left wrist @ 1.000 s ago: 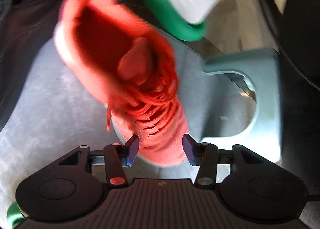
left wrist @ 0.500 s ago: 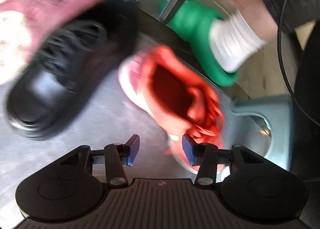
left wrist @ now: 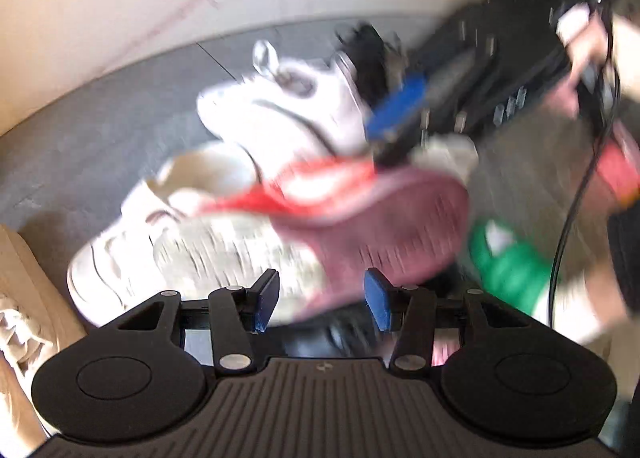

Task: Organize scattered shoes
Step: 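Move the right gripper back to the pile and grasp the red Nike sneaker's heel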

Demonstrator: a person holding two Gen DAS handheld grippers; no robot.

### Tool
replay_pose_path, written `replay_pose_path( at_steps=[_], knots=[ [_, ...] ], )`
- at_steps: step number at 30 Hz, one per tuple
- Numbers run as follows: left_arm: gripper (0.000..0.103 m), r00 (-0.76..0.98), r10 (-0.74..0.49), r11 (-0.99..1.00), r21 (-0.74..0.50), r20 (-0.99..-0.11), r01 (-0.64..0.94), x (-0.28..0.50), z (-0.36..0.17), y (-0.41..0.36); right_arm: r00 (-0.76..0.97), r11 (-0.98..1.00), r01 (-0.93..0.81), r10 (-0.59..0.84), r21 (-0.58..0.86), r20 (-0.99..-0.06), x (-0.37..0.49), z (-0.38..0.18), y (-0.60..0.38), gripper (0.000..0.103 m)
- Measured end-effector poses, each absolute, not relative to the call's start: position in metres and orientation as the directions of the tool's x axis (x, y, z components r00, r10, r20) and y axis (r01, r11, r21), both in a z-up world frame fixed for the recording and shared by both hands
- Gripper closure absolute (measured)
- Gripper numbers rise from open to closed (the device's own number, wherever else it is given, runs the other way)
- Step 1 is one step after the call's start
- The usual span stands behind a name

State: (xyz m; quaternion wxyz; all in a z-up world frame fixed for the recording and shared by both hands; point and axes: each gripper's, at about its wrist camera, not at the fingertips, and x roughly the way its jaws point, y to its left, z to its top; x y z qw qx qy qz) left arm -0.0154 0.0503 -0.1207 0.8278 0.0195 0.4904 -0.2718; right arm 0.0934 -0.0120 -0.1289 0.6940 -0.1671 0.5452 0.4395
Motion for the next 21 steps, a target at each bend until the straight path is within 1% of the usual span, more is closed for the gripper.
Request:
replay_pose_path(
  at_steps=[3, 6, 8, 12, 14, 18, 21],
  knots=[
    [0.058, 0.409, -0.414, 0.867, -0.214, -0.813, 0.451, 0.003, -0.119, 0.045, -0.038, 0.612, -0.715, 0.450, 0.339, -0.892, 0.116, -0.145, -0.016, 0.069],
    [0.058, 0.406, -0.381, 0.886, -0.202, -0.830, 0.418, 0.019, -0.124, 0.045, -0.099, 0.641, -0.654, 0.455, 0.402, -0.885, 0.130, -0.161, -0.015, 0.068],
    [0.058, 0.388, -0.365, 0.897, -0.208, -0.847, 0.390, 0.029, -0.128, 0.048, -0.113, 0.642, -0.647, 0.453, 0.412, -0.884, 0.131, -0.169, -0.009, 0.067],
    [0.058, 0.380, -0.365, 0.898, -0.213, -0.850, 0.386, 0.030, -0.131, 0.052, -0.133, 0.651, -0.621, 0.461, 0.436, -0.878, 0.136, -0.176, -0.008, 0.066],
    [0.058, 0.380, -0.353, 0.899, -0.197, -0.855, 0.392, 0.028, -0.133, 0.051, -0.132, 0.666, -0.602, 0.461, 0.440, -0.878, 0.140, -0.175, -0.012, 0.062],
    [0.060, 0.361, -0.308, 0.905, -0.154, -0.880, 0.397, 0.026, -0.136, 0.050, -0.190, 0.686, -0.505, 0.504, 0.524, -0.842, 0.149, -0.185, -0.023, 0.061],
    [0.062, 0.333, -0.340, 0.913, -0.225, -0.879, 0.339, 0.028, -0.139, 0.061, -0.226, 0.682, -0.451, 0.536, 0.575, -0.813, 0.145, -0.182, -0.029, 0.059]
  ],
)
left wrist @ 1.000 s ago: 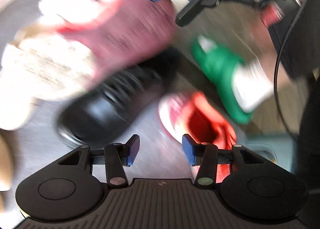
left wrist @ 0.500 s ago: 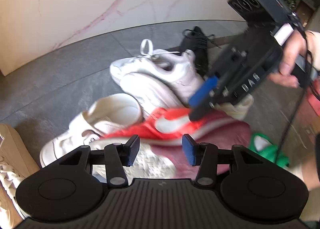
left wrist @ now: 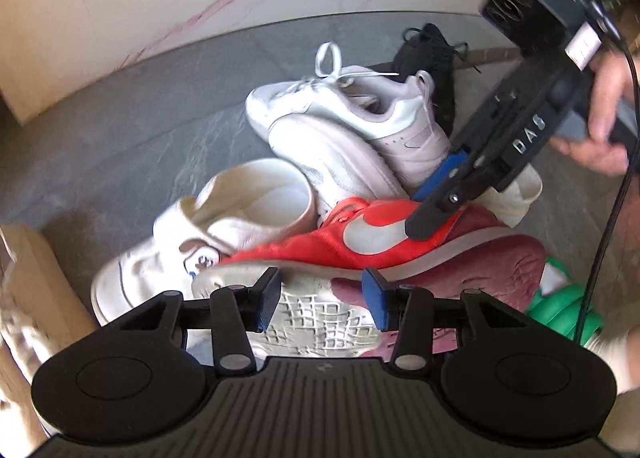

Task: Organize scattered shoes
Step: 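Move the right gripper back to the pile and grasp the red Nike sneaker's heel, then carry the red Nike sneaker with the right gripper toward the coral sneaker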

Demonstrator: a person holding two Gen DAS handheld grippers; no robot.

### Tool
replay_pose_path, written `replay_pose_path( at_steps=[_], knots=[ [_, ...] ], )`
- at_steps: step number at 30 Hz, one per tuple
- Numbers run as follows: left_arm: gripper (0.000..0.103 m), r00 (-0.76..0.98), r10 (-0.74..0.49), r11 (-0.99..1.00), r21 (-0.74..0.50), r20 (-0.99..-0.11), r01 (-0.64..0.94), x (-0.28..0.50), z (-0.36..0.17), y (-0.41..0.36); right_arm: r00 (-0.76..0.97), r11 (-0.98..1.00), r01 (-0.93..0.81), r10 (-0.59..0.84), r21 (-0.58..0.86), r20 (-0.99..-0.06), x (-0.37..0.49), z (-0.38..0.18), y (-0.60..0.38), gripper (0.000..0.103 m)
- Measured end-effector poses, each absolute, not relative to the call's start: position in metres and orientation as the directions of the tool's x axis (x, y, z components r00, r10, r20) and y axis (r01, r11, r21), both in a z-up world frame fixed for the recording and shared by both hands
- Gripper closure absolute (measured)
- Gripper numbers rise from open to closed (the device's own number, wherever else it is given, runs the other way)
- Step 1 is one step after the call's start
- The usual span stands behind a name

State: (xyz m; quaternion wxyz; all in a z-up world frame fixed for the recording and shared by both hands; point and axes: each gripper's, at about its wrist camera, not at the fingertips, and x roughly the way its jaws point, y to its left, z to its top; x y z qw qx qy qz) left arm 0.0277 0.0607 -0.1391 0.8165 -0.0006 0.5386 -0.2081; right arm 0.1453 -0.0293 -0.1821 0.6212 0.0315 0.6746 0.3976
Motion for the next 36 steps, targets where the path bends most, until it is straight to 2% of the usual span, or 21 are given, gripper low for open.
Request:
replay_pose_path(
  at_steps=[6, 8, 10, 13, 15, 19, 23, 28, 36],
  knots=[
    [0.064, 0.310, -0.356, 0.912, -0.255, -0.882, 0.322, 0.020, -0.138, 0.071, -0.228, 0.652, -0.431, 0.590, 0.624, -0.774, 0.141, -0.168, -0.036, 0.069],
    [0.069, 0.307, -0.346, 0.911, -0.239, -0.886, 0.336, 0.016, -0.133, 0.073, -0.240, 0.626, -0.424, 0.619, 0.655, -0.748, 0.138, -0.161, -0.036, 0.071],
    [0.069, 0.326, -0.357, 0.907, -0.242, -0.876, 0.344, 0.014, -0.126, 0.078, -0.252, 0.601, -0.450, 0.624, 0.660, -0.740, 0.131, -0.152, -0.032, 0.077],
    [0.069, 0.361, -0.390, 0.899, -0.266, -0.847, 0.347, 0.012, -0.115, 0.085, -0.274, 0.559, -0.490, 0.629, 0.668, -0.727, 0.119, -0.139, -0.022, 0.081],
    [0.069, 0.347, -0.369, 0.905, -0.247, -0.862, 0.347, 0.014, -0.118, 0.086, -0.307, 0.516, -0.521, 0.630, 0.680, -0.713, 0.106, -0.131, -0.010, 0.083],
    [0.069, 0.327, -0.357, 0.911, -0.250, -0.875, 0.327, 0.013, -0.126, 0.089, -0.288, 0.495, -0.603, 0.597, 0.626, -0.749, 0.089, -0.122, 0.009, 0.081],
    [0.069, 0.300, -0.350, 0.914, -0.252, -0.887, 0.319, 0.011, -0.132, 0.091, -0.302, 0.496, -0.607, 0.578, 0.621, -0.758, 0.086, -0.126, 0.020, 0.079],
    [0.069, 0.279, -0.356, 0.911, -0.265, -0.892, 0.316, 0.005, -0.138, 0.095, -0.287, 0.496, -0.622, 0.576, 0.606, -0.766, 0.086, -0.119, 0.009, 0.084],
    [0.069, 0.285, -0.378, 0.898, -0.273, -0.881, 0.346, -0.014, -0.116, 0.112, -0.216, 0.332, -0.842, 0.513, 0.424, -0.831, 0.041, -0.092, 0.043, 0.090]
  ],
)
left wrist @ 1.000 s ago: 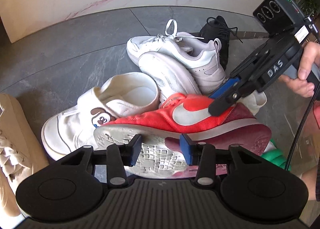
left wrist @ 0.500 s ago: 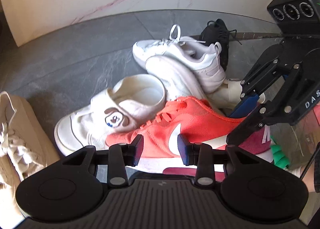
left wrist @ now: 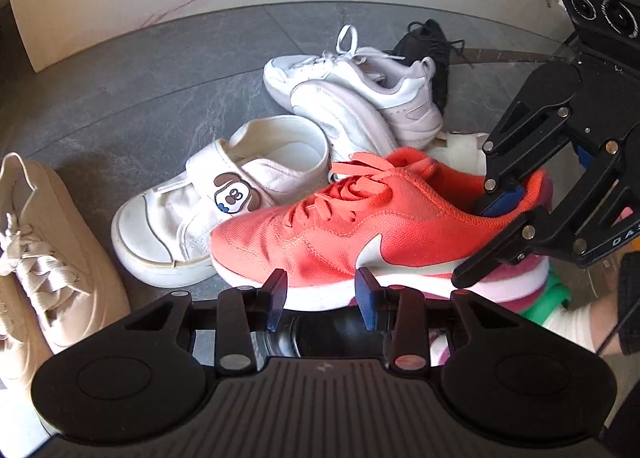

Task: Organize scattered shoes
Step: 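Carry the red Nike sneaker with the right gripper toward the coral sneaker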

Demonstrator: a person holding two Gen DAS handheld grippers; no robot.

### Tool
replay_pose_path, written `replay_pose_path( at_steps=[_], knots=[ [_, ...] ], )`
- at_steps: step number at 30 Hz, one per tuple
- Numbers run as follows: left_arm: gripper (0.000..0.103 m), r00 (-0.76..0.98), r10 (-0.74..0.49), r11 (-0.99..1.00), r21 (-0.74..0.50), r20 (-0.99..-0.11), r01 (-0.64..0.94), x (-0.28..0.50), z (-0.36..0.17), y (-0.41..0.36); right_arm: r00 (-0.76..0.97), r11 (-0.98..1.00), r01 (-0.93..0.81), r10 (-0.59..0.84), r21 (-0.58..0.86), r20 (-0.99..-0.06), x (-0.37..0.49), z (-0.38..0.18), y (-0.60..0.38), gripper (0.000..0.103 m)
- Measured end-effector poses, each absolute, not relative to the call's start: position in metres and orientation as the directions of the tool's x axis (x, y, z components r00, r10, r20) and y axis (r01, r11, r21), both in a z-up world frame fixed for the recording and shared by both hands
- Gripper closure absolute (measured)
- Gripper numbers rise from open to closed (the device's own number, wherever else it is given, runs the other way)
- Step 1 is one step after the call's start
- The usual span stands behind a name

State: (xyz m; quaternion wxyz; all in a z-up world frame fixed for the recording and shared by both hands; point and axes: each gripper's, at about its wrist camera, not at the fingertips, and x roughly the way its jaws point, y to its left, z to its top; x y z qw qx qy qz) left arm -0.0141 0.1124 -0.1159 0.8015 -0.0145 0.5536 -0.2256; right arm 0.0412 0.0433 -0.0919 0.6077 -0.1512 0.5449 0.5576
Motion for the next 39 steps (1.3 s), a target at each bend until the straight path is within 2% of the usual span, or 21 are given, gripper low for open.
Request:
replay_pose_path(
  at_steps=[4, 9, 14, 20, 24, 27, 30, 34, 39],
  knots=[
    [0.069, 0.291, -0.368, 0.898, -0.256, -0.883, 0.359, -0.030, -0.095, 0.127, -0.210, 0.212, -0.910, 0.502, 0.355, -0.839, 0.021, -0.071, 0.052, 0.090],
    [0.069, 0.270, -0.351, 0.896, -0.238, -0.897, 0.375, -0.054, -0.069, 0.150, -0.229, -0.034, -0.970, 0.434, 0.239, -0.871, -0.019, -0.054, 0.075, 0.090],
    [0.060, 0.286, -0.401, 0.889, -0.294, -0.870, 0.352, -0.066, -0.046, 0.173, -0.243, -0.266, -0.953, 0.374, 0.147, -0.895, -0.055, -0.059, 0.089, 0.090],
    [0.055, 0.146, -0.425, 0.816, -0.308, -0.893, 0.489, -0.071, -0.075, 0.148, -0.281, -0.582, -0.810, 0.276, 0.073, -0.919, -0.106, -0.088, 0.103, 0.091],
    [0.055, 0.043, -0.436, 0.751, -0.337, -0.899, 0.567, -0.080, -0.105, 0.121, -0.261, -0.706, -0.709, 0.251, 0.009, -0.932, -0.129, -0.104, 0.098, 0.090],
    [0.051, 0.024, -0.462, 0.726, -0.362, -0.887, 0.584, -0.083, -0.119, 0.108, -0.221, -0.790, -0.611, 0.241, -0.058, -0.945, -0.145, -0.122, 0.097, 0.091],
    [0.051, 0.007, -0.419, 0.732, -0.334, -0.908, 0.593, -0.087, -0.140, 0.095, -0.188, -0.828, -0.552, 0.242, -0.101, -0.952, -0.151, -0.132, 0.091, 0.091],
    [0.055, -0.018, -0.363, 0.743, -0.301, -0.932, 0.598, -0.092, -0.163, 0.083, -0.171, -0.846, -0.516, 0.252, -0.131, -0.952, -0.154, -0.136, 0.084, 0.090],
    [0.072, -0.036, -0.316, 0.776, -0.280, -0.948, 0.565, -0.094, -0.171, 0.075, -0.171, -0.890, -0.426, 0.257, -0.164, -0.951, -0.158, -0.139, 0.071, 0.090]
  ],
)
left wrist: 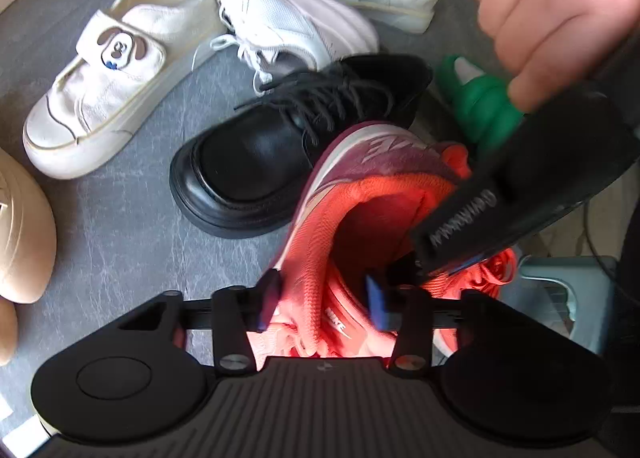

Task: Organize scattered shoes
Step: 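Carry the red Nike sneaker with the right gripper toward the coral sneaker, then set the red Nike sneaker beside the coral sneaker and open the right gripper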

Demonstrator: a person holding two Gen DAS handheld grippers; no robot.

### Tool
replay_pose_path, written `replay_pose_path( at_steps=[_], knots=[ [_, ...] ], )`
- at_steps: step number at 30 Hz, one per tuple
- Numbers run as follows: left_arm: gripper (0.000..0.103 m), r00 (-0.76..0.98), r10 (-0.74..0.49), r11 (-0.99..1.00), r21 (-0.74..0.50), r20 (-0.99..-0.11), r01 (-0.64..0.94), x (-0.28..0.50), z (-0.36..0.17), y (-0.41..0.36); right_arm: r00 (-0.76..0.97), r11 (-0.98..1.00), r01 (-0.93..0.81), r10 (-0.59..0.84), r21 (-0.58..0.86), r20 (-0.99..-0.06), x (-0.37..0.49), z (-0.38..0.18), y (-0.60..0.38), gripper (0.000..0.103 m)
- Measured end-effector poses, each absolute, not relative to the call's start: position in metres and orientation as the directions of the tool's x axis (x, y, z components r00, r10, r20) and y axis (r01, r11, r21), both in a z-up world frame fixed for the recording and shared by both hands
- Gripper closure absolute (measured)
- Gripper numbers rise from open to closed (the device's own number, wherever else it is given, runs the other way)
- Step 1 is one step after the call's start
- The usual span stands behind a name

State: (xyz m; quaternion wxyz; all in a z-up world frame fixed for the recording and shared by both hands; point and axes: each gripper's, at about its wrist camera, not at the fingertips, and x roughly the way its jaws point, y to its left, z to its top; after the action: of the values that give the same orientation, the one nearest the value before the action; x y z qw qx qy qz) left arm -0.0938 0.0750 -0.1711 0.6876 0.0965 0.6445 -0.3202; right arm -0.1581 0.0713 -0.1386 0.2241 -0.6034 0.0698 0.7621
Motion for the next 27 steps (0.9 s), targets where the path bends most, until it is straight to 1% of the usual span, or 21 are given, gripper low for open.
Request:
replay_pose_path(
  at_steps=[2, 4, 8, 16, 19, 23, 27],
  knots=[
    [0.078, -0.052, -0.303, 0.786, -0.280, -0.952, 0.551, -0.095, -0.172, 0.075, -0.180, -0.900, -0.402, 0.257, -0.168, -0.949, -0.157, -0.136, 0.069, 0.090],
    [0.079, -0.089, -0.301, 0.799, -0.302, -0.950, 0.521, -0.096, -0.175, 0.076, -0.190, -0.909, -0.381, 0.257, -0.170, -0.948, -0.152, -0.135, 0.067, 0.090],
    [0.080, -0.155, -0.322, 0.815, -0.357, -0.934, 0.456, -0.103, -0.183, 0.082, -0.206, -0.936, -0.299, 0.252, -0.185, -0.945, -0.150, -0.135, 0.059, 0.089],
    [0.079, -0.297, -0.415, 0.831, -0.491, -0.860, 0.261, -0.116, -0.212, 0.090, -0.249, -0.950, -0.257, 0.244, -0.179, -0.937, -0.146, -0.131, 0.046, 0.085],
    [0.079, -0.328, -0.425, 0.840, -0.503, -0.843, 0.203, -0.120, -0.226, 0.092, -0.268, -0.953, -0.250, 0.236, -0.169, -0.934, -0.146, -0.134, 0.044, 0.083],
    [0.079, -0.330, -0.449, 0.856, -0.506, -0.830, 0.108, -0.119, -0.242, 0.102, -0.221, -0.947, -0.252, 0.254, -0.196, -0.942, -0.142, -0.139, 0.042, 0.081],
    [0.078, -0.310, -0.464, 0.866, -0.498, -0.830, 0.036, -0.118, -0.248, 0.112, -0.179, -0.920, -0.323, 0.291, -0.223, -0.940, -0.136, -0.131, 0.039, 0.081]
  ],
)
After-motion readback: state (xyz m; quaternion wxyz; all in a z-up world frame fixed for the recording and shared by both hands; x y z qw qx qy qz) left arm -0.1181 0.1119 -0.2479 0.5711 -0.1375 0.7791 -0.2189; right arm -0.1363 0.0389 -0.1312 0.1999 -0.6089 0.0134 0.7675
